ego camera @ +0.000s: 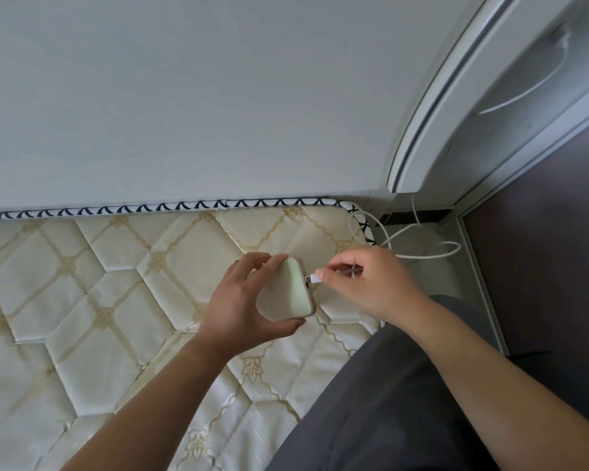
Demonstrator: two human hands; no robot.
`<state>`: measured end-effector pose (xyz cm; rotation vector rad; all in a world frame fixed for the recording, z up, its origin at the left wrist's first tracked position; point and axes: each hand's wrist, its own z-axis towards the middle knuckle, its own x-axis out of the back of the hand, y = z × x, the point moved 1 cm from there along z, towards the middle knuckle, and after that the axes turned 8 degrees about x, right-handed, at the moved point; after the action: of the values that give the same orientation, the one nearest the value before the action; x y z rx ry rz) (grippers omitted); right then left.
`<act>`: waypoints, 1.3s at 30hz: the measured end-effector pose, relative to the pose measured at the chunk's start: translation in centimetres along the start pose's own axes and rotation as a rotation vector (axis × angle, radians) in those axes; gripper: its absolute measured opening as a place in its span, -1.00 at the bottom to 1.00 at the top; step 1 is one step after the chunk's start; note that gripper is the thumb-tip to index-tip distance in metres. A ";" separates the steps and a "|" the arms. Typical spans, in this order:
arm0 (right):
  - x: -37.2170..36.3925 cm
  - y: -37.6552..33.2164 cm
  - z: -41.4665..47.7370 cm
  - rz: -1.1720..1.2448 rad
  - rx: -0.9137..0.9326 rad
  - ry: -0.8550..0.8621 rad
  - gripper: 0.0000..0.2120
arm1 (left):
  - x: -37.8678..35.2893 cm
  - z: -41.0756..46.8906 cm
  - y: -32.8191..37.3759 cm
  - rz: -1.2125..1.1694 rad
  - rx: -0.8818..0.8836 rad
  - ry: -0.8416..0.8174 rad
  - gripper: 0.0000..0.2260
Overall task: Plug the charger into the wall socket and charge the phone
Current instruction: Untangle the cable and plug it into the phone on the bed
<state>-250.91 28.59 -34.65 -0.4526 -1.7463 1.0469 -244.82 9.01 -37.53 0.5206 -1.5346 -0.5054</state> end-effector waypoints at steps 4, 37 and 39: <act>0.0 0.1 0.0 -0.024 0.008 -0.005 -0.88 | 0.0 0.1 -0.1 0.009 -0.005 0.008 -0.22; -1.9 3.5 3.0 -0.457 0.021 -0.219 -0.58 | -1.3 2.4 -4.7 0.196 0.168 -0.084 -0.25; -2.8 3.1 3.2 -0.570 0.106 -0.255 -0.50 | -0.4 1.5 -6.2 0.177 0.196 -0.063 -0.35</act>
<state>-253.05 26.91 -39.13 0.2524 -1.8717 0.7968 -246.21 4.35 -41.65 0.5168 -1.6826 -0.2383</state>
